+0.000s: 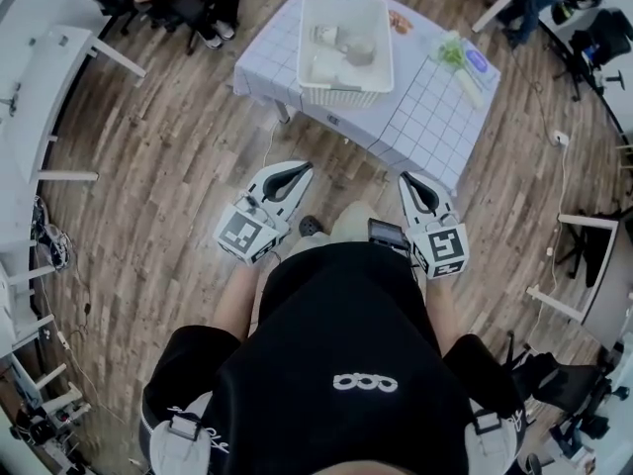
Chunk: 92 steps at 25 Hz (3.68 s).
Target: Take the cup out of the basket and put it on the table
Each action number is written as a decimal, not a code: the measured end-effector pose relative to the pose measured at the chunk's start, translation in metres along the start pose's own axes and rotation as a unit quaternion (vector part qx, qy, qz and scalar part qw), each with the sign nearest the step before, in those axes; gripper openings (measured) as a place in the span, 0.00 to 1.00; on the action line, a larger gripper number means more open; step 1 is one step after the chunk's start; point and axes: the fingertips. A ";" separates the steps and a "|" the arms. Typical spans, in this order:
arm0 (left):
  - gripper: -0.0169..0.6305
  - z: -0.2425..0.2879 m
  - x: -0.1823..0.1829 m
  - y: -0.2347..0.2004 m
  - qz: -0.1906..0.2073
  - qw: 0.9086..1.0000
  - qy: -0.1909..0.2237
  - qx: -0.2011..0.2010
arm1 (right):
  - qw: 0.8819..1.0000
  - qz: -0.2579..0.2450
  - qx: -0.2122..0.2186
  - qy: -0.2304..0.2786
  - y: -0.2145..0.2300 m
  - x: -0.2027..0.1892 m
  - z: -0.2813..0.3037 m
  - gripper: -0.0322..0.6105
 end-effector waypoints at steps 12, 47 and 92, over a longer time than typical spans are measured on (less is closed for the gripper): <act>0.04 0.109 0.002 -0.102 0.012 0.999 -0.037 0.007 | 1.000 0.012 0.010 -0.004 0.119 0.030 0.110 0.09; 0.04 0.295 0.016 -0.252 0.034 0.990 -0.073 -0.116 | 0.992 0.071 -0.071 -0.075 0.234 0.059 0.280 0.09; 0.04 0.280 0.001 -0.297 0.016 0.994 -0.076 -0.071 | 0.914 0.067 -0.022 -0.401 0.293 -0.129 0.422 0.12</act>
Point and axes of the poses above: the fingertips, and each gripper's own axes: z forward along the fingers, y to its right, x out of its top, and after that the axes turned 13 degrees about x, right-handed
